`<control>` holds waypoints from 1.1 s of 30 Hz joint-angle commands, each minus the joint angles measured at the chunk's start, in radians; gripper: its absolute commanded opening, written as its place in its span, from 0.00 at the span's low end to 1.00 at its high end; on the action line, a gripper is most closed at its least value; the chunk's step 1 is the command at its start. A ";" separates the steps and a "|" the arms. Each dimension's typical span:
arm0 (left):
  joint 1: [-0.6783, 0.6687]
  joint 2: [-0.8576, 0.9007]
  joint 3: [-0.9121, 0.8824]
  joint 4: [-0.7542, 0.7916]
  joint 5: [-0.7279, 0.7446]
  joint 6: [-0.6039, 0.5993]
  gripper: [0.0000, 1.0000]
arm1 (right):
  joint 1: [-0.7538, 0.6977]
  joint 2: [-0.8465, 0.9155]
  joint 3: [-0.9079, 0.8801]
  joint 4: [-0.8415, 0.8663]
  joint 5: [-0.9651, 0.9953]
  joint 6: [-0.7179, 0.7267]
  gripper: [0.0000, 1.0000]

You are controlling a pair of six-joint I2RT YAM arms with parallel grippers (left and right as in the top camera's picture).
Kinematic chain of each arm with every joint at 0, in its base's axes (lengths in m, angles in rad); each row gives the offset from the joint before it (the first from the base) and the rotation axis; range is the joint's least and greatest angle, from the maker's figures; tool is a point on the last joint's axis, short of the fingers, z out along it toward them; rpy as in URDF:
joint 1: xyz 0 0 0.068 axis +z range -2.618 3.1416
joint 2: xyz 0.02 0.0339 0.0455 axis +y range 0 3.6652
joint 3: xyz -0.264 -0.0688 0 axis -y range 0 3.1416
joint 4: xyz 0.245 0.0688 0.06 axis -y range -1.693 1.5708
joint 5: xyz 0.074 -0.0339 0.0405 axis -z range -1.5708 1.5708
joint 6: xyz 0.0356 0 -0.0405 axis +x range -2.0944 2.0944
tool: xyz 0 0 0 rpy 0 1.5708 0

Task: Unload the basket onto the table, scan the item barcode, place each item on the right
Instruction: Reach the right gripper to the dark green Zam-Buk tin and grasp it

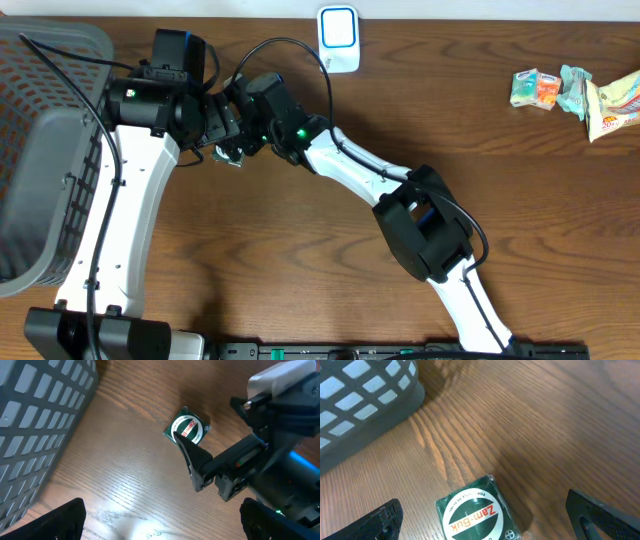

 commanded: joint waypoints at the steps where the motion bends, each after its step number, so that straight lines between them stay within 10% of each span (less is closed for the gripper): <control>1: 0.002 0.003 0.009 -0.003 -0.009 -0.012 0.98 | 0.006 0.009 -0.001 -0.027 -0.048 -0.165 0.99; 22: 0.002 0.003 0.009 -0.003 -0.009 -0.012 0.98 | 0.038 0.101 -0.002 -0.076 -0.079 -0.460 0.98; 29: 0.002 0.003 0.009 -0.003 -0.009 -0.012 0.98 | 0.026 0.108 -0.002 -0.060 -0.043 -0.458 0.55; 33: 0.002 0.003 0.009 -0.003 -0.009 -0.012 0.98 | 0.010 0.108 -0.002 -0.056 0.002 -0.367 0.50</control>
